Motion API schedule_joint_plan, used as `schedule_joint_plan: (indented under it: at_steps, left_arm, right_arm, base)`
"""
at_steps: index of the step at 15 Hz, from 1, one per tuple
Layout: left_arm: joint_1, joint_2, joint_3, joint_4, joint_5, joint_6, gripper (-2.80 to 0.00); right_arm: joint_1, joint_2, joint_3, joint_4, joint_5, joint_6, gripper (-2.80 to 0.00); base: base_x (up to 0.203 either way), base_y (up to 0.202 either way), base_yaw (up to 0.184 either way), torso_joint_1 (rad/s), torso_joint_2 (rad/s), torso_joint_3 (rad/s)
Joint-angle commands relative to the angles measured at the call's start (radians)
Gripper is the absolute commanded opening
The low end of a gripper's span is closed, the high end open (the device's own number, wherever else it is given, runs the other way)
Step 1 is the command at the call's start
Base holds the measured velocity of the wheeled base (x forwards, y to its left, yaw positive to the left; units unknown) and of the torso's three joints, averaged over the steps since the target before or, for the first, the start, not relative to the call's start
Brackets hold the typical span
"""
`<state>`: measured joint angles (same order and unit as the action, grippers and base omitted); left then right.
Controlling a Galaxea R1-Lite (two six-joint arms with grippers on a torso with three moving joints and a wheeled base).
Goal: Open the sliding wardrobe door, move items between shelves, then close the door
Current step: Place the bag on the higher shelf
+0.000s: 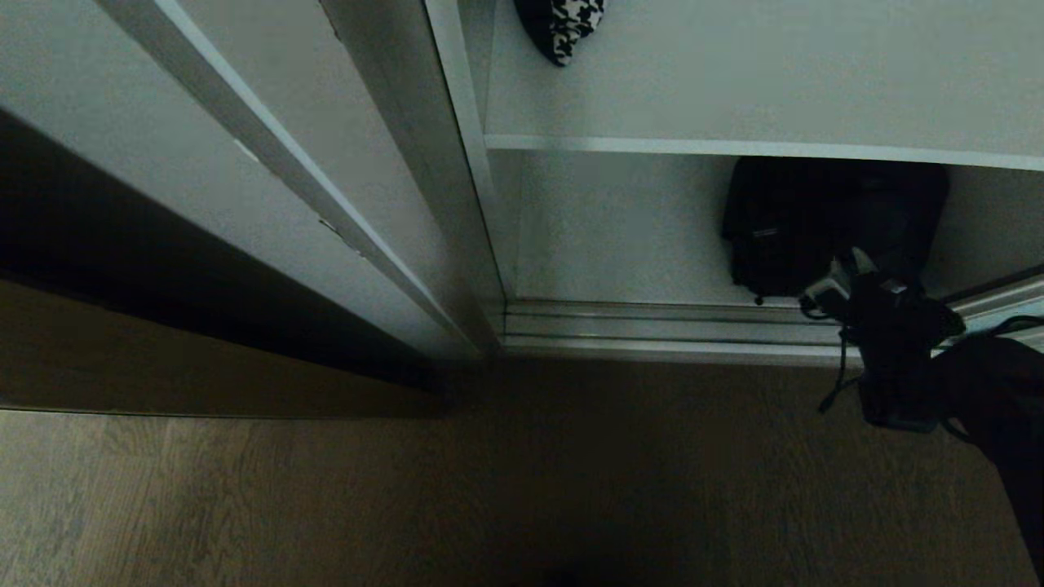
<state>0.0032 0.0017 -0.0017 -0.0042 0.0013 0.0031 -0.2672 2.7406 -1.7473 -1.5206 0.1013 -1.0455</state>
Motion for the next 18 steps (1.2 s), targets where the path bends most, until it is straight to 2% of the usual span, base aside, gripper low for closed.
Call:
schedule_joint_plan:
  at_steps: [1, 9, 16, 18]
  left_arm:
    - [0.0, 0.001, 0.0, 0.0, 0.0, 0.0, -2.8]
    - [0.0, 0.001, 0.0, 0.0, 0.0, 0.0, -2.8]
    - [0.0, 0.001, 0.0, 0.0, 0.0, 0.0, -2.8]
    - [0.001, 0.001, 0.0, 0.0, 0.0, 0.0, -2.8]
  right_arm:
    - [-0.016, 0.015, 0.013, -0.009, 0.008, -0.007, 0.0]
    - [-0.037, 0.113, -0.001, -0.009, 0.133, 0.002, 0.0]
    - [-0.04, 0.139, -0.066, -0.009, 0.133, 0.008, 0.0]
    - [-0.04, 0.155, -0.126, -0.009, 0.136, -0.013, 0.0]
  base:
    - [0.0, 0.0, 0.0, 0.0, 0.0, 0.0]
    - [0.0, 0.0, 0.0, 0.0, 0.0, 0.0]
    - [0.0, 0.0, 0.0, 0.0, 0.0, 0.0]
    - [0.0, 0.0, 0.0, 0.0, 0.0, 0.0]
